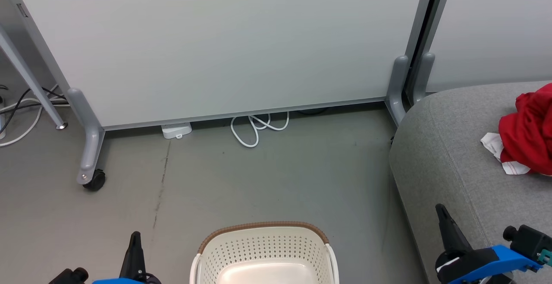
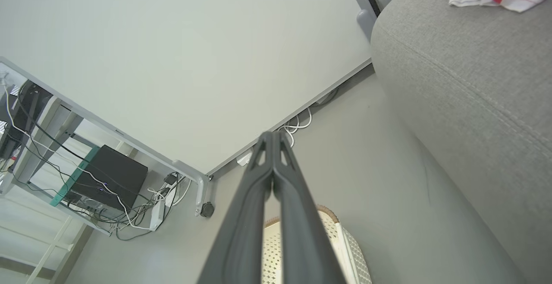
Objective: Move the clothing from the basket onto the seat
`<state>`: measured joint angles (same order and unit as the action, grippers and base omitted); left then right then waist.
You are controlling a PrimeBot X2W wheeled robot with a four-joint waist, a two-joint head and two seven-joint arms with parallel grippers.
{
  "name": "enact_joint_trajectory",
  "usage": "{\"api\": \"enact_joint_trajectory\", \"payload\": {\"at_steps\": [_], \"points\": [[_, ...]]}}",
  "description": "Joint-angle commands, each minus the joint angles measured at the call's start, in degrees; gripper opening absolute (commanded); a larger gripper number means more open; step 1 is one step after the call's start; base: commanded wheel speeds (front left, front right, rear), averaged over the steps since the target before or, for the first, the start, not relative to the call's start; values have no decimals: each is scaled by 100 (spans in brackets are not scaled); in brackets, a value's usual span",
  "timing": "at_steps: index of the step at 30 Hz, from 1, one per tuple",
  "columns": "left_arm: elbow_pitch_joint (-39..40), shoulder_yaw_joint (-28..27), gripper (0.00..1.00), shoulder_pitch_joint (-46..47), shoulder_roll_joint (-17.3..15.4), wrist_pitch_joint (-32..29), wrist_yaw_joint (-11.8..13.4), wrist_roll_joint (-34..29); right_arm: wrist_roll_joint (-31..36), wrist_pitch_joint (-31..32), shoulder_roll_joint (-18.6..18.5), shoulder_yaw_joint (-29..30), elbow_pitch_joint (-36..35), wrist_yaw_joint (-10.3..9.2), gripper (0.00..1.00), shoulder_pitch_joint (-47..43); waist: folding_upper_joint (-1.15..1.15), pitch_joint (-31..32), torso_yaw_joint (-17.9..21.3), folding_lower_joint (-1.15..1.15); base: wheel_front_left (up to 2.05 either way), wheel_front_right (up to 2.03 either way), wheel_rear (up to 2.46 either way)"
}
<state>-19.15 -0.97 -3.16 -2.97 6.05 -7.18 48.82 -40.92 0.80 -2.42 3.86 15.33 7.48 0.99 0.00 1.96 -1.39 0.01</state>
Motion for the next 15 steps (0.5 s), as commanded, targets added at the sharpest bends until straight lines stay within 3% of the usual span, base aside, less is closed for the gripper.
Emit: {"api": "enact_joint_trajectory", "payload": {"at_steps": [1, 15], "points": [[103, -40, 0, 203, -6, -46, -16, 188, -224, 24, -31, 20, -98, 1, 0, 183, 0, -4, 2, 0, 0, 0, 0], [199, -159, 0, 371, -4, -309, -22, 1087, -1289, 146, -38, 77, -112, 2, 0, 273, 0, -37, 24, 0, 0, 0, 0]]}}
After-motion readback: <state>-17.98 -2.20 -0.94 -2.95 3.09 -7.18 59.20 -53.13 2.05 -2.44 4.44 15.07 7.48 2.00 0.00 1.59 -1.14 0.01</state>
